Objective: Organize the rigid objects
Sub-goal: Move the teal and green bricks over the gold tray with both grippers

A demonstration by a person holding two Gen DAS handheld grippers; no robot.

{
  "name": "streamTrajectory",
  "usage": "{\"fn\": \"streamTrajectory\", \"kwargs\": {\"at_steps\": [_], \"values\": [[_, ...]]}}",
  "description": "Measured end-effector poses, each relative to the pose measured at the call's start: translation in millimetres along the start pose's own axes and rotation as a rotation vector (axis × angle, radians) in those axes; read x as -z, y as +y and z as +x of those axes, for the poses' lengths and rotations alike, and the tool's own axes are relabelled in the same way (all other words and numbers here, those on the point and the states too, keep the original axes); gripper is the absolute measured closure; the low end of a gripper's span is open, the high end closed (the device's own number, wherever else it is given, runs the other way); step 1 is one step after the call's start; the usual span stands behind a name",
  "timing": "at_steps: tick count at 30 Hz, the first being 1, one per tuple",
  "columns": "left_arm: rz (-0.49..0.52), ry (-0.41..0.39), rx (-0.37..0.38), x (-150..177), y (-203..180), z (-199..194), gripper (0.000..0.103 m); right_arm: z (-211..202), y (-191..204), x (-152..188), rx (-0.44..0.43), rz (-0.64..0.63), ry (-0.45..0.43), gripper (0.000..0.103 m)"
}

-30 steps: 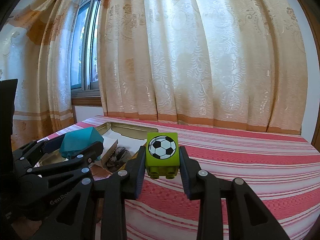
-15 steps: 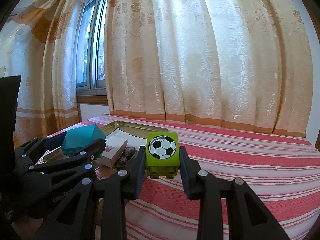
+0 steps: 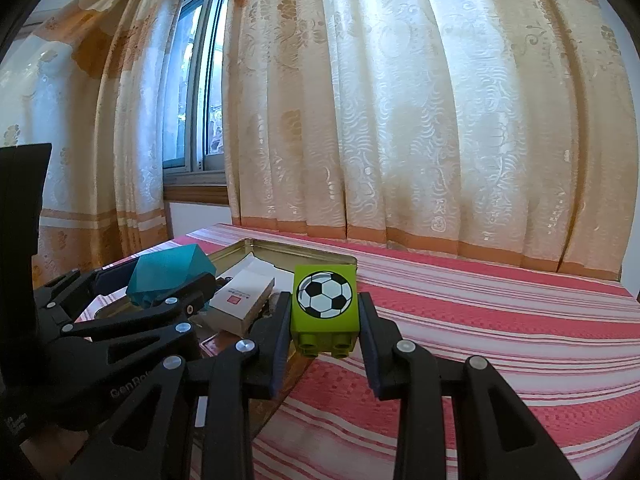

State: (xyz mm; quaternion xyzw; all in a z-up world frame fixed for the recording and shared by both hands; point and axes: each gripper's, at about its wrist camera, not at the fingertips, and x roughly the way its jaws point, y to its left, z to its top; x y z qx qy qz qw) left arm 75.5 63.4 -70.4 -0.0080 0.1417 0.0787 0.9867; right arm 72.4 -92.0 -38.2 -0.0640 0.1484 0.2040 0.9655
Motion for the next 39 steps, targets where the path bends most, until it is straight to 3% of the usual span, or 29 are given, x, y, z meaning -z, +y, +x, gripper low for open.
{"fn": "streamTrajectory", "kwargs": {"at_steps": [39], "values": [[0.001,0.04,-0.038,-4,34,16,0.031,18,40,-3,-0.063,-0.073,0.026,0.069]]}}
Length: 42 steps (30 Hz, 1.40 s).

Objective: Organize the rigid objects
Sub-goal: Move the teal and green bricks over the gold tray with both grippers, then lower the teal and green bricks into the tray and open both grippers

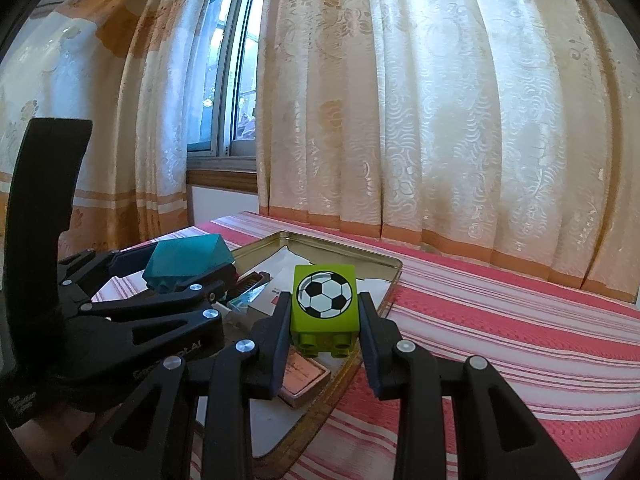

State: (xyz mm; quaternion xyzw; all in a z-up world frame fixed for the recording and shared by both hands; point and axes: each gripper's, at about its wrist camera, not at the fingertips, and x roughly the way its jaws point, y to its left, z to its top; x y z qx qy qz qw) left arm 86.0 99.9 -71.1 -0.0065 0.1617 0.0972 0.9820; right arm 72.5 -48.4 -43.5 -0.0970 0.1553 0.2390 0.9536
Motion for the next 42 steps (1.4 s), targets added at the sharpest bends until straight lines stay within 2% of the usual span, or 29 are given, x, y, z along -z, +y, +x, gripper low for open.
{"fn": "streamTrajectory", "kwargs": {"at_steps": [9,16,21,27,34,37,40,42], "values": [[-0.001,0.081,0.006,-6,8,14,0.031,12,3,-4,-0.028,-0.013,0.027,0.069],[0.025,0.185,0.052,-18,9,30,0.031,34,-8,-20,-0.066,0.04,0.093,0.069],[0.046,0.24,0.046,-20,8,43,0.031,57,-13,-29,-0.092,0.07,0.15,0.069],[0.054,0.272,0.049,-20,11,50,0.031,75,-18,-33,-0.101,0.094,0.202,0.069],[0.055,0.28,0.048,-17,10,48,0.03,74,-21,-28,-0.119,0.118,0.218,0.069],[0.052,0.277,0.046,-17,10,46,0.032,74,-23,-29,-0.122,0.12,0.215,0.065],[0.054,0.262,0.042,-19,10,42,0.032,72,-26,-29,-0.122,0.134,0.213,0.055],[0.053,0.253,0.041,-21,11,40,0.027,68,-30,-28,-0.124,0.15,0.204,0.048]]}}
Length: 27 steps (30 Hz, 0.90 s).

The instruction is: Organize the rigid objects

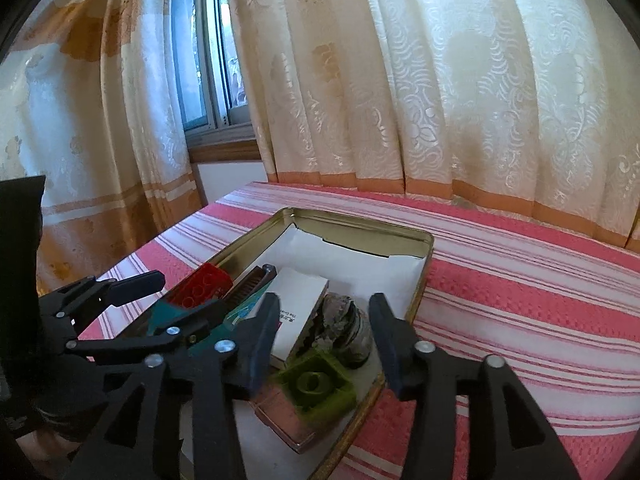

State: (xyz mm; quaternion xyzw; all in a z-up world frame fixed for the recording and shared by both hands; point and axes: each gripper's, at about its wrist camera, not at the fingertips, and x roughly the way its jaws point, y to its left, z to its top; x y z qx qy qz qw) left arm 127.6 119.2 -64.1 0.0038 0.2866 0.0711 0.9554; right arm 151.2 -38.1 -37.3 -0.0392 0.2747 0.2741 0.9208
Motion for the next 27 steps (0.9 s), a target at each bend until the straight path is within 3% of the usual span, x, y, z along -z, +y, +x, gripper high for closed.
{"fn": "streamTrajectory", "kwargs": {"at_steps": [5,15,27], "values": [[0.0,-0.053,-0.058,2,1,-14,0.001,-17,-7,5,0.002,0.027,-0.032,0.036],[-0.023,-0.12,-0.081,12,7,-51,0.0,-65,13,12,0.065,-0.07,-0.147,0.019],[-0.07,-0.096,-0.04,19,13,-66,0.0,-99,29,13,0.069,-0.129,-0.214,0.016]]}}
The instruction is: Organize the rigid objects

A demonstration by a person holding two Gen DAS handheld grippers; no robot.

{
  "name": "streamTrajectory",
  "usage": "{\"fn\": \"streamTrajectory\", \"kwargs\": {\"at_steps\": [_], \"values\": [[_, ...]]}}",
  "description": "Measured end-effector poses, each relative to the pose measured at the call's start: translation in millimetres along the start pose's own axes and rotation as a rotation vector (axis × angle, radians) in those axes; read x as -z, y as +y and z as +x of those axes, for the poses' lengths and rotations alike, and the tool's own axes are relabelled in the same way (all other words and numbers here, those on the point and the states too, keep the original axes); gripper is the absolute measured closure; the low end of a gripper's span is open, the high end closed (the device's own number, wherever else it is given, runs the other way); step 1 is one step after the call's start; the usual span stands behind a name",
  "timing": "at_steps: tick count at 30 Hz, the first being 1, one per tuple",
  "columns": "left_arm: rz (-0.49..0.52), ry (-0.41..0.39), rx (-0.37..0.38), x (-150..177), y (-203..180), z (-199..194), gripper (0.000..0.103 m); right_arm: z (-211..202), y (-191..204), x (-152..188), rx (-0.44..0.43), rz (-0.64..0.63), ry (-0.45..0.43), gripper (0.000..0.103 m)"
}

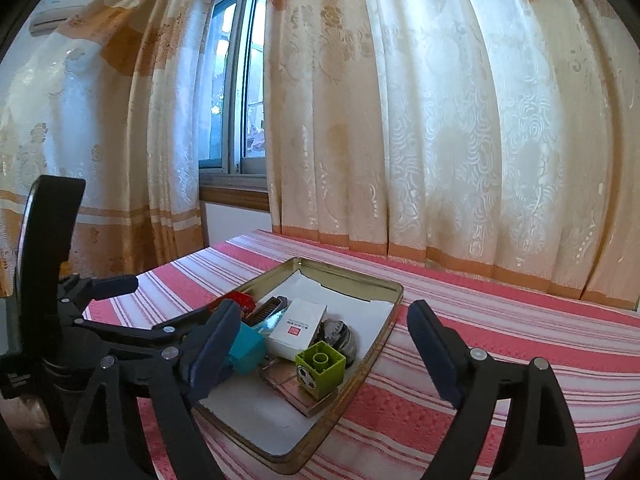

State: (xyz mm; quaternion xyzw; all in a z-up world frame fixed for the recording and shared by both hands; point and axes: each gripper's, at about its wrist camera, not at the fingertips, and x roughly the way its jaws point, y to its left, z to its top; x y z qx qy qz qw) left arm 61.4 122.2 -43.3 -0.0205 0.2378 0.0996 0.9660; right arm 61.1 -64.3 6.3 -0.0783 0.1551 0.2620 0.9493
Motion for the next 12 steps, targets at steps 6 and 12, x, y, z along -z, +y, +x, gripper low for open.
{"fn": "streamTrajectory", "kwargs": {"at_steps": [6,12], "values": [[0.017,-0.004,-0.021,3.6,-2.3,1.0,0.0,0.4,-0.4,2.6,0.005,0.001,0.008,0.016],[0.043,-0.015,-0.033,6.1,-6.9,-0.3,0.0,-0.3,-1.7,6.4,0.008,0.006,0.017,0.015]]}}
